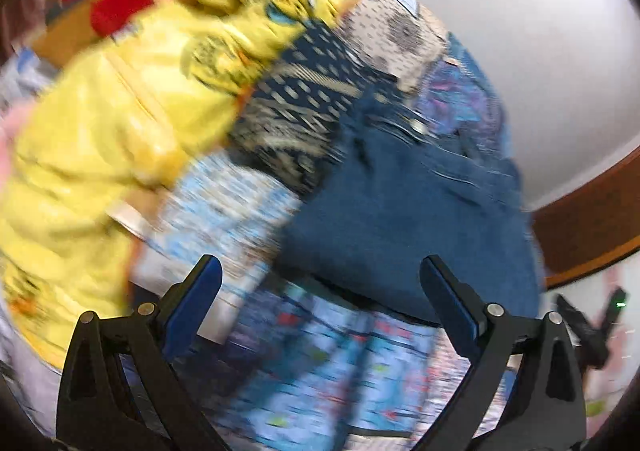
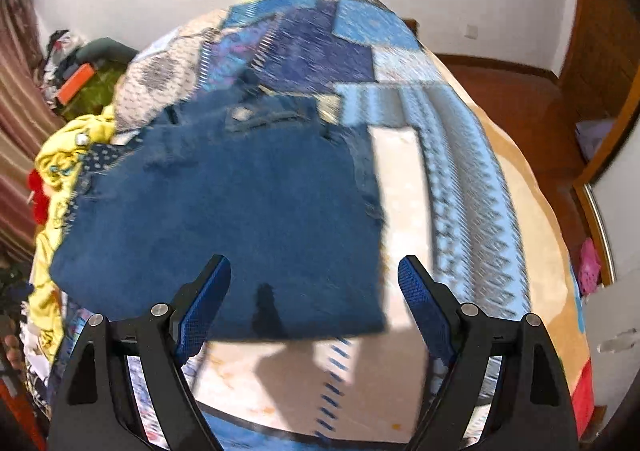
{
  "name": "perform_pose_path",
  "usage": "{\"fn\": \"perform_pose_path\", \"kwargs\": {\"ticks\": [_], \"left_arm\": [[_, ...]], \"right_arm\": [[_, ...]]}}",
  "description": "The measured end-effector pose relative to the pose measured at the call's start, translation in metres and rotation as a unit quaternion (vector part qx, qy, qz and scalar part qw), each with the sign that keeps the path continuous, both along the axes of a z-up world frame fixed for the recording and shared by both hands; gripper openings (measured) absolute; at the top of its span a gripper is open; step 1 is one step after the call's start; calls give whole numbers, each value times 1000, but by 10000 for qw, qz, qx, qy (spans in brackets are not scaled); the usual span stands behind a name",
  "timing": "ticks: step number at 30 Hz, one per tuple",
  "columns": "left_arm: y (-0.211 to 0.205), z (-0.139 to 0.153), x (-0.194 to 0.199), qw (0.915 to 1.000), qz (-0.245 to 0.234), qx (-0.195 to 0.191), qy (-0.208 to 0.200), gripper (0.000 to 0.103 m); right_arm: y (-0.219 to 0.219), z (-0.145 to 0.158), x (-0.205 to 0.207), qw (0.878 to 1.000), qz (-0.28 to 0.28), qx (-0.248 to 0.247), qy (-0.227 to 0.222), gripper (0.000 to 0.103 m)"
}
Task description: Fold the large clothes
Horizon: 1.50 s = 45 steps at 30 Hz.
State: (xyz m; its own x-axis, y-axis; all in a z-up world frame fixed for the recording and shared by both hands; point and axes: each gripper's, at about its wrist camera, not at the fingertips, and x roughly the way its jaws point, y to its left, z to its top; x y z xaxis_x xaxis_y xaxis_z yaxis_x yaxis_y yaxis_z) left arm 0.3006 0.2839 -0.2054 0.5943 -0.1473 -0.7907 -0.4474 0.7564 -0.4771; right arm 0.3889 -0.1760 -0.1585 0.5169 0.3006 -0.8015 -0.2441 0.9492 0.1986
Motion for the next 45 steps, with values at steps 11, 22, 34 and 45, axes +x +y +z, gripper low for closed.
{"fn": "perform_pose_path", "kwargs": {"ticks": [11, 22, 34, 45], "left_arm": [[-43, -73, 42, 9826, -334, -1827, 10, 86], [-29, -105, 87, 9605, 201, -2722, -534, 57], [-63, 22, 66, 9724, 35, -1520, -1772, 24], [-70, 112, 27, 9741, -153, 281, -2236, 24]], "right_arm": [[86, -22, 10, 9958, 894, -192, 61, 84], [94, -39, 3, 9946, 954, -399, 90, 88], [102, -15, -11, 9933, 1085, -322, 232, 88], [164, 3, -21, 9862, 1646, 176, 6, 88]]}}
